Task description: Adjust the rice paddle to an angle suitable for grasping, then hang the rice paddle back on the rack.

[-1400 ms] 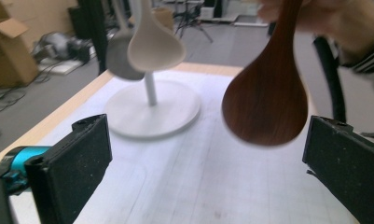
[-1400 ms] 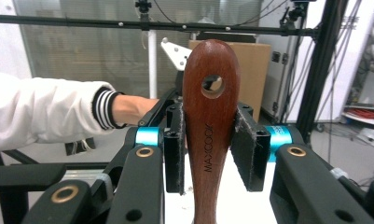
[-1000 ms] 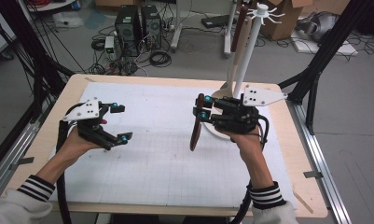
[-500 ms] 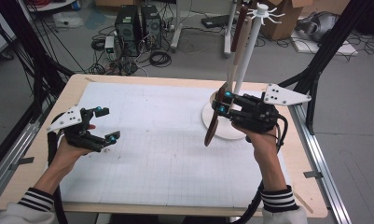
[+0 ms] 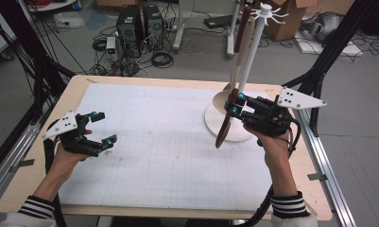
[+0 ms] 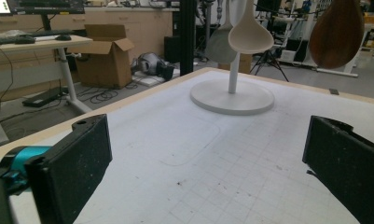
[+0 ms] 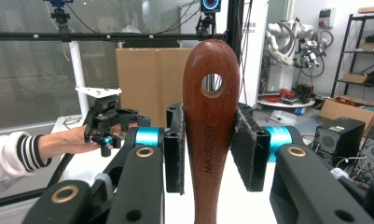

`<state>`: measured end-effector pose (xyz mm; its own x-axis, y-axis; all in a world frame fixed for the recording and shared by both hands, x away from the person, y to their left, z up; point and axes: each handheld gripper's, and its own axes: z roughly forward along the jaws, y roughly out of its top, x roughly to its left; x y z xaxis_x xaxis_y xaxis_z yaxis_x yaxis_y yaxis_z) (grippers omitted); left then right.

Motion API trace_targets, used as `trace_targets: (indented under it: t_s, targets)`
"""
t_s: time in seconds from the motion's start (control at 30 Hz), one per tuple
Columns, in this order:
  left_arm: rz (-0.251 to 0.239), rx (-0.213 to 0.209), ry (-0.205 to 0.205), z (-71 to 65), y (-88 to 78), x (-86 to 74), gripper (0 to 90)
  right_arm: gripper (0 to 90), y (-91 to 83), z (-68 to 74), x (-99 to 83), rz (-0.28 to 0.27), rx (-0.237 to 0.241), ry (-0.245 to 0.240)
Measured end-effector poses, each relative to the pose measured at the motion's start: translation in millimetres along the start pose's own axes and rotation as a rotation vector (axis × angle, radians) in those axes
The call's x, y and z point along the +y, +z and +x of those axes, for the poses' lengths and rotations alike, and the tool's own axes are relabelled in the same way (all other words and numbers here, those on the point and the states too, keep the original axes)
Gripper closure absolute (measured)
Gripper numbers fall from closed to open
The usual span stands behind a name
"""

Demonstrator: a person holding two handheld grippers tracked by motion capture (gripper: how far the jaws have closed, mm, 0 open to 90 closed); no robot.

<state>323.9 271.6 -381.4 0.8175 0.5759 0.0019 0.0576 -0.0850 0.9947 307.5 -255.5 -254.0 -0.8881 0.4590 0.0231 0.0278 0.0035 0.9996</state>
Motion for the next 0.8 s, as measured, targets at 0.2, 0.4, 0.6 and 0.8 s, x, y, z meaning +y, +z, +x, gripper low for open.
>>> trace_targets:
  t_s: [0.2, 0.4, 0.6, 0.8]
  targets:
    - [-0.007, 0.005, -0.003, 1.3, -1.0, -1.0, 1.7, 68.0, 1.9, -1.5, 0.7, -0.008, -0.003, 0.001]
    - [-0.001, 0.006, 0.01, 2.8, -5.5, -1.8, 1.7, 68.0, -0.7, -2.0, 3.0, -0.011, -0.019, 0.001]
    - [-0.036, 0.013, -0.019, 5.6, -12.3, -5.8, 1.7, 68.0, -6.7, -2.0, 8.7, -0.015, -0.056, -0.002]
    - [-0.029, 0.014, -0.03, 6.1, -15.0, -13.1, 1.7, 68.0, -15.1, -2.1, 16.8, -0.022, -0.117, 0.005]
